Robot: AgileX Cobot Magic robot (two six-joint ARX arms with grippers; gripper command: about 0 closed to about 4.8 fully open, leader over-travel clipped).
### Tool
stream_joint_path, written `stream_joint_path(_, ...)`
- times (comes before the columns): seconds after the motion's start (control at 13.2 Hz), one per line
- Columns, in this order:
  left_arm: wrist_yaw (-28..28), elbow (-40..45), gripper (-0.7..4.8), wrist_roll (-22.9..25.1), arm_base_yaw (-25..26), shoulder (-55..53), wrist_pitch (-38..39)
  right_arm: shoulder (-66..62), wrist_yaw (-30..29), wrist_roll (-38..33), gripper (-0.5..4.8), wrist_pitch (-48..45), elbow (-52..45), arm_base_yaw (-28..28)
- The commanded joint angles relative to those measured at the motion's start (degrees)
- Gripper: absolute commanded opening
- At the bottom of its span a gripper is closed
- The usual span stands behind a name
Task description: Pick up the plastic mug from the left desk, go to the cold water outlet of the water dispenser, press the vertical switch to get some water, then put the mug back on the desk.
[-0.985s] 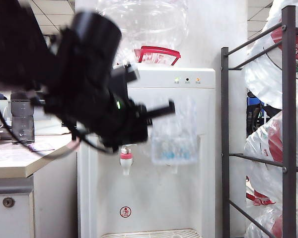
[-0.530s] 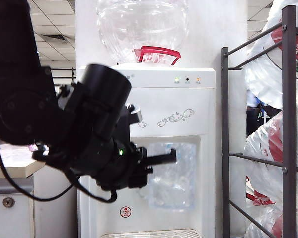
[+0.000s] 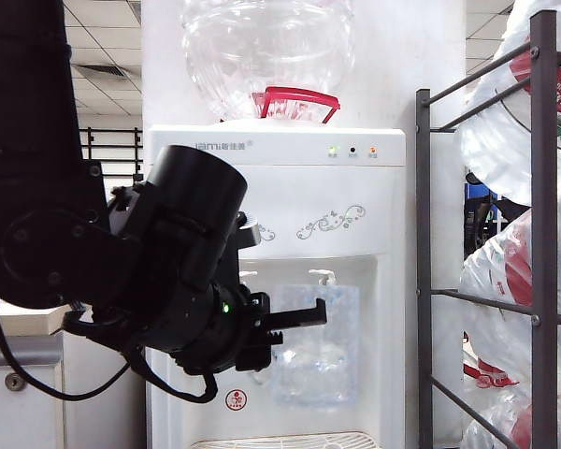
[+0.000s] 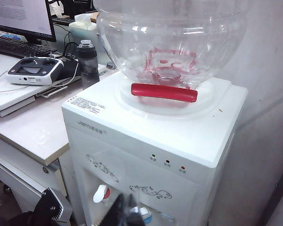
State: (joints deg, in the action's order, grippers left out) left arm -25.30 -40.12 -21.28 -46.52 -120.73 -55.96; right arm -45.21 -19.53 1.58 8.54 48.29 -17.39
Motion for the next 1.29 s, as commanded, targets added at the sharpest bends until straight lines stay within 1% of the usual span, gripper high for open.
stream_joint_path(0.08, -0.83, -2.51, -0.06, -0.13, 0.26, 0.28, 3.56, 0.15, -0.09, 0.17, -0.05, -0.26, 0.46, -0.04)
stream_joint_path(0.45, -1.46, -3.67, -0.06, -0.15, 1.09, -0.17, 3.87, 0.17, -0.09, 0.17, -0.05, 0.72, 0.46, -0.04)
stream_joint_path(0.53, -1.49, -4.68, -0.06, -0.15, 1.25, -0.17, 6.86, 0.17, -0.09, 0.17, -0.05, 0.70, 0.46, -0.04)
stream_joint_path(0.68, -1.49, -5.97, -0.06, -0.15, 1.25, -0.79, 7.50, 0.15, -0.09, 0.20, -0.05, 0.70, 0.46, -0.04)
stream_joint_path(0.91, -1.42, -9.11, -0.06, -0.42, 1.25, -1.14, 12.70, 0.17, -0.09, 0.17, -0.05, 0.66, 0.46, -0.04)
stream_joint_path(1.29, -0.15, -9.18, -0.06, -1.70, 1.64, -1.14, 14.53, 0.20, -0.09, 0.17, -0.05, 0.61, 0.46, -0.04)
